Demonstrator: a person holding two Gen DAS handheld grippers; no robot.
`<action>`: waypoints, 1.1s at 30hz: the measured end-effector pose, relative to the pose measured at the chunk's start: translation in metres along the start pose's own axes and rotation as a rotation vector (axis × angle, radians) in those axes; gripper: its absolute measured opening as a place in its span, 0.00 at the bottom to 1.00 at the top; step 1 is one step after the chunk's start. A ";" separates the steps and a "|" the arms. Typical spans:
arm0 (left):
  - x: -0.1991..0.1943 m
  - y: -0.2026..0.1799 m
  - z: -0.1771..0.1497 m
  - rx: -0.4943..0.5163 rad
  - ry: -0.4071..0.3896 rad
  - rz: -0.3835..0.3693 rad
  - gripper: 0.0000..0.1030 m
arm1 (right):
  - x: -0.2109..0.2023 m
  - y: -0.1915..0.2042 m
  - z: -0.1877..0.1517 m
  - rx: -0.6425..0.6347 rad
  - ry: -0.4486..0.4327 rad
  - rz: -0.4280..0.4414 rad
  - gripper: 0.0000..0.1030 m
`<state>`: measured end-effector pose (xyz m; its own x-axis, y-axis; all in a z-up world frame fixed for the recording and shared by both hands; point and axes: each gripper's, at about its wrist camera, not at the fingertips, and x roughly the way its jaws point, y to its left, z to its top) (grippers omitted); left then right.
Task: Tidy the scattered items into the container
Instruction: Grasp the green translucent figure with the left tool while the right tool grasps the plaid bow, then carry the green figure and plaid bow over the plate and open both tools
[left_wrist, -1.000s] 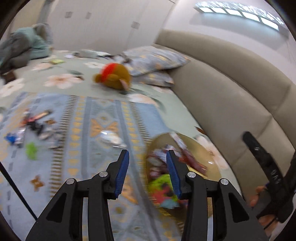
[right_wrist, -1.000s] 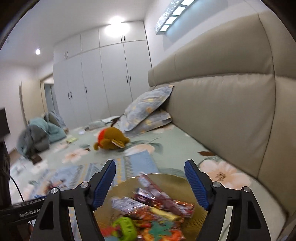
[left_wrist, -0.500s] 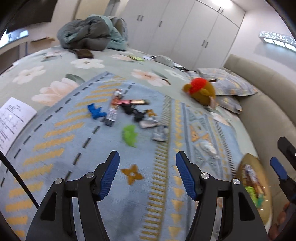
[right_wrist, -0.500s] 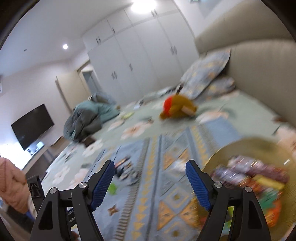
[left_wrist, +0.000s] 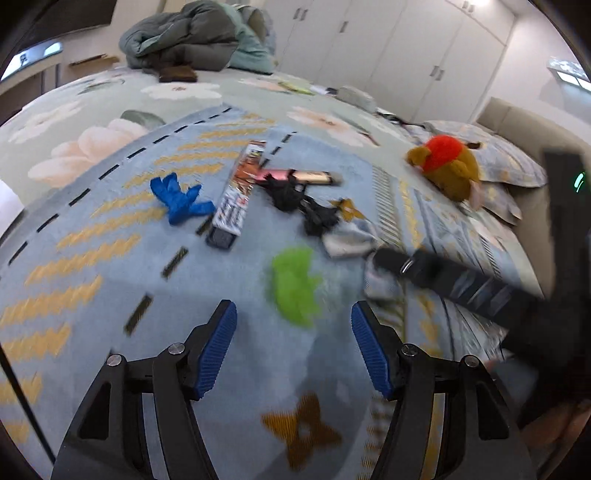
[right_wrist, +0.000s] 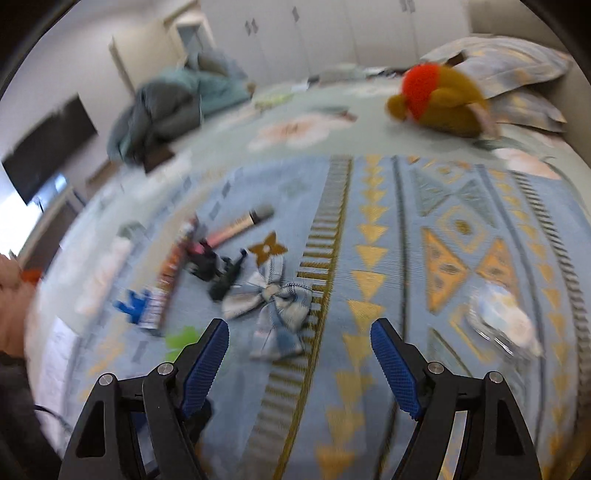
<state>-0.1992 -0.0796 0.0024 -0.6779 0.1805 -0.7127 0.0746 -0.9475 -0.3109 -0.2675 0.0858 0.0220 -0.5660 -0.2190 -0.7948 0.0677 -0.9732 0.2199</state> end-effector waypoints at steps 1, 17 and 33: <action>0.007 -0.002 0.005 0.014 0.013 0.030 0.57 | 0.015 -0.001 0.000 -0.007 0.032 -0.007 0.76; -0.065 -0.008 0.003 0.109 -0.065 -0.119 0.29 | -0.077 -0.039 -0.046 0.168 -0.217 0.019 0.16; -0.205 -0.185 -0.024 0.352 -0.287 -0.630 0.29 | -0.322 -0.109 -0.113 0.174 -0.607 -0.231 0.17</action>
<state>-0.0568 0.0650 0.1908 -0.6820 0.6829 -0.2619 -0.5918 -0.7257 -0.3510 0.0001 0.2542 0.1898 -0.9148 0.1219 -0.3851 -0.2157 -0.9535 0.2105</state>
